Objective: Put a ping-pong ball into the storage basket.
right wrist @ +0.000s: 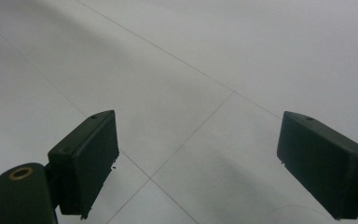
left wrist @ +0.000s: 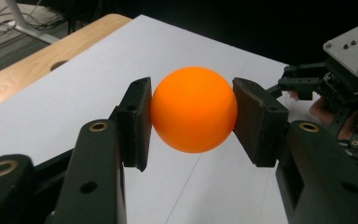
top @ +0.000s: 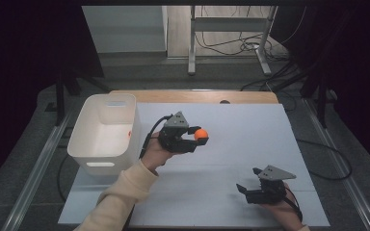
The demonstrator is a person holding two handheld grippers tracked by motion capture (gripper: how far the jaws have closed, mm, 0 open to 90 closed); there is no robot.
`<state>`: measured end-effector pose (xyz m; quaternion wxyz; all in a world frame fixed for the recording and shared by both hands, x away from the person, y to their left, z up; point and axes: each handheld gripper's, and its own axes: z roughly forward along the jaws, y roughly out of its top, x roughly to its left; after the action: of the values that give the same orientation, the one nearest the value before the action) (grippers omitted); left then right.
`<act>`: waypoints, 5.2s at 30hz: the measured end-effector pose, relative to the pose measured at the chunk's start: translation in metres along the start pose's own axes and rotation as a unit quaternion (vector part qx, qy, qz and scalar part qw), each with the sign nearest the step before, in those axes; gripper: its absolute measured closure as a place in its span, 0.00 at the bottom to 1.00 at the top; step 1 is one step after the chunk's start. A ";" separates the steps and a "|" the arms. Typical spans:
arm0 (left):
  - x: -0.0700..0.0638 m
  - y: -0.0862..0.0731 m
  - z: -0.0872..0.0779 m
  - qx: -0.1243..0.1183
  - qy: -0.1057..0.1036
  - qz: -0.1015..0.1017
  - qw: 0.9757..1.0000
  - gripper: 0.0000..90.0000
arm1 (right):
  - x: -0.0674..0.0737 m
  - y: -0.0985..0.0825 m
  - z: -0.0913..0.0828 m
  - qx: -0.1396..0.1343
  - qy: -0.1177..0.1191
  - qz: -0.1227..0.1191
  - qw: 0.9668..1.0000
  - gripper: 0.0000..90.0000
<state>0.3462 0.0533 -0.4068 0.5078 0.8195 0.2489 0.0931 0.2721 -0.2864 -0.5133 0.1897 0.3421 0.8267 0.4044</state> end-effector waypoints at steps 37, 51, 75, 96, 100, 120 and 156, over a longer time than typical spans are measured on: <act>0.028 0.003 -0.049 -0.035 0.051 -0.029 0.998 0.56 | -0.001 0.001 -0.002 -0.009 -0.001 0.003 1.000 0.15; 0.039 0.000 -0.068 -0.041 0.080 -0.042 0.995 0.56 | -0.001 0.001 -0.002 -0.011 -0.002 0.004 1.000 0.15; 0.056 -0.005 -0.101 -0.069 0.111 -0.065 0.989 0.56 | -0.001 0.001 -0.002 -0.012 -0.003 0.003 1.000 0.15; 0.072 -0.013 -0.120 -0.074 0.146 -0.085 0.983 0.56 | -0.001 0.001 -0.004 -0.023 -0.003 0.002 1.000 0.15; 0.075 -0.015 -0.121 -0.072 0.151 -0.090 0.982 0.55 | -0.001 0.001 -0.004 -0.022 -0.003 0.001 1.000 0.15; 0.088 -0.023 -0.135 -0.073 0.186 -0.109 0.974 0.55 | 0.000 0.001 -0.003 -0.014 -0.002 0.000 1.000 0.15; 0.113 -0.041 -0.154 -0.050 0.254 -0.140 0.956 0.55 | 0.000 0.001 -0.002 -0.010 -0.005 -0.005 1.000 0.15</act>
<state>0.3683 0.2459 -0.3826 0.4759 0.6996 0.4767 0.2383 0.2711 -0.2870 -0.5115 0.1996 0.3379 0.8233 0.4100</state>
